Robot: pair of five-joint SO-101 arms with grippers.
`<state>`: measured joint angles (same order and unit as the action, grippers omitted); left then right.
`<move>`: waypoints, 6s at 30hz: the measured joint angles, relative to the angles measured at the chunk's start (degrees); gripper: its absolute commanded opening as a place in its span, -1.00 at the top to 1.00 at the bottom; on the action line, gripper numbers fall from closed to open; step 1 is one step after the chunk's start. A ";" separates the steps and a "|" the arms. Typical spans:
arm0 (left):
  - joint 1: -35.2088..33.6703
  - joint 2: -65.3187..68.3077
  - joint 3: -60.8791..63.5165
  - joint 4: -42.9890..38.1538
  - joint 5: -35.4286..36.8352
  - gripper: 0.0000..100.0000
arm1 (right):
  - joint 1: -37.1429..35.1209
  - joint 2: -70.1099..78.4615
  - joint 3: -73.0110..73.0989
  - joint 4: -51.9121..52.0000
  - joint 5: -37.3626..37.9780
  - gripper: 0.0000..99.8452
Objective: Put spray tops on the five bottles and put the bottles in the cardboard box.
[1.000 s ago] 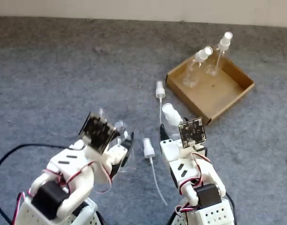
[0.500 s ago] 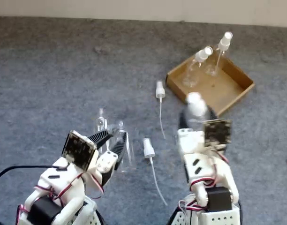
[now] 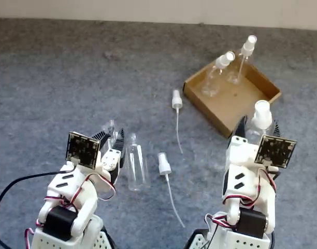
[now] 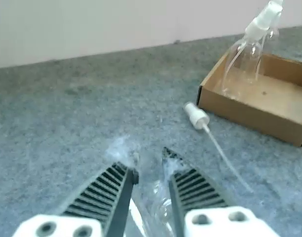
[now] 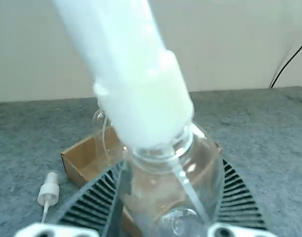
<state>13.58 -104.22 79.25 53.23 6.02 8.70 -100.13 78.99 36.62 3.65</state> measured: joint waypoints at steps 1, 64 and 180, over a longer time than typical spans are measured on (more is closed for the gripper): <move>-0.18 0.09 0.79 0.00 0.00 0.91 | 0.00 0.00 0.00 -0.79 0.00 0.62; -17.14 0.53 15.03 -8.26 -0.18 0.90 | 4.92 98.37 -36.40 -58.73 1.76 0.62; -17.14 0.53 16.00 -8.35 -6.24 0.90 | 4.04 130.46 -61.36 -60.22 -10.73 0.34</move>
<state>-3.56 -103.69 95.25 44.88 -0.22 12.75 30.33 17.63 -23.60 -7.08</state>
